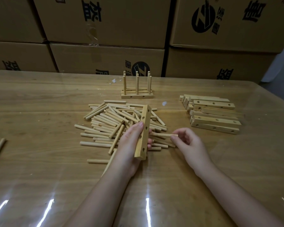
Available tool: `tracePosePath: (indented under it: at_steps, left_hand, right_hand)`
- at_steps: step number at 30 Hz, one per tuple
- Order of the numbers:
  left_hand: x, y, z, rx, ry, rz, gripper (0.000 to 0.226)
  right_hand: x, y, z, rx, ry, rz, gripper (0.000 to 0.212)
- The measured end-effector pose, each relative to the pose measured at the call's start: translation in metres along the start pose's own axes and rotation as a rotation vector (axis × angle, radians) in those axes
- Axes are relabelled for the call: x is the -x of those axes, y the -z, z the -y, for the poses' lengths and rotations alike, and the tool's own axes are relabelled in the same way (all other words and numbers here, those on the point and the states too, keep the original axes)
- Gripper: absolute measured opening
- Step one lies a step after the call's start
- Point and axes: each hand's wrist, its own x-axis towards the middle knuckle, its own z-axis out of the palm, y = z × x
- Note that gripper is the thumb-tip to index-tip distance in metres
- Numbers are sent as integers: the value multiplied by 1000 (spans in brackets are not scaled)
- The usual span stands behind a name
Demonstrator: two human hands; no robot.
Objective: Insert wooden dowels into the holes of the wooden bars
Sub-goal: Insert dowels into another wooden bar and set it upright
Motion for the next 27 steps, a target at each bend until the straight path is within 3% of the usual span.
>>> tracePosePath:
  at_steps: [7,13,19,23,27]
  left_hand:
    - [-1,0,6,-106,-45,34,39]
    - [1,-2,5,-98,-53,53,24]
    - [4,-5,3,-110,-55,73,16]
    - [3,-5,3,-113,-50,65,16]
    - [3,-3,3,-110,-46,63,23]
  right_hand:
    - [-5,7,1,-365,-86,-107,15]
    - [-4,8,4,-431,63,-125,15]
    - [-4,12,0,-362,166,-195,29]
    - [-7,9,-4,-267,81,-130,30]
    - [-7,6,-6,-162,20,-46,19]
